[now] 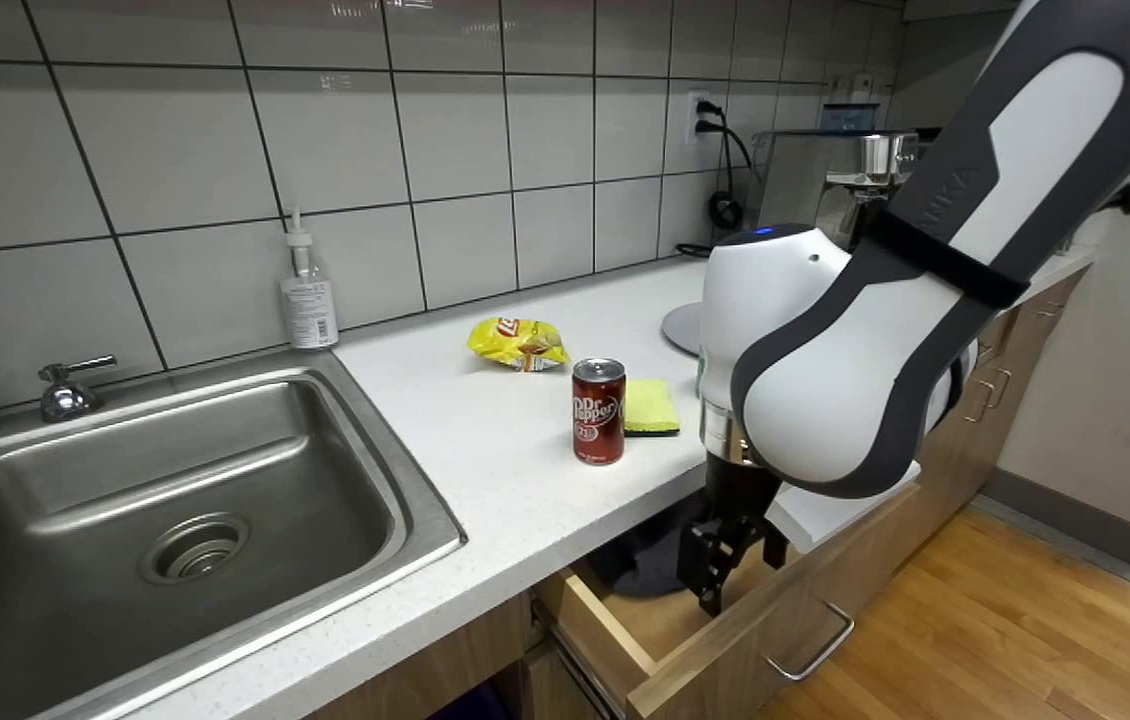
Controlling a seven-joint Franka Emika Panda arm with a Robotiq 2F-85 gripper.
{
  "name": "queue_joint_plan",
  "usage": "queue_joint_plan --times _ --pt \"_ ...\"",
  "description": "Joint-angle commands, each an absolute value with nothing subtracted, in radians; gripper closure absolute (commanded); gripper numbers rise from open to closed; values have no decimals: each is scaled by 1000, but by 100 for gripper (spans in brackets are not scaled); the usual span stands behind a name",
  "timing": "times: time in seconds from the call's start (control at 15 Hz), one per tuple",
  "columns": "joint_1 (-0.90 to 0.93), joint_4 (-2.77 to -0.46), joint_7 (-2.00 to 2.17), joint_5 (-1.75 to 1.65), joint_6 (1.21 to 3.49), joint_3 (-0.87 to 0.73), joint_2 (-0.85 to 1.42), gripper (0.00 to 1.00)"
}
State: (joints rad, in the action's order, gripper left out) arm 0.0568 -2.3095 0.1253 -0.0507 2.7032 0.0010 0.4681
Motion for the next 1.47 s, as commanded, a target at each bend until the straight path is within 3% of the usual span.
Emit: queue_joint_plan --times 0.0,0.8,1.4 --pt "67 -2421 144 -9 2711 14 400 0" --pt "82 -2502 176 17 2670 11 314 0" --pt "71 -2410 291 28 2468 -32 195 0"
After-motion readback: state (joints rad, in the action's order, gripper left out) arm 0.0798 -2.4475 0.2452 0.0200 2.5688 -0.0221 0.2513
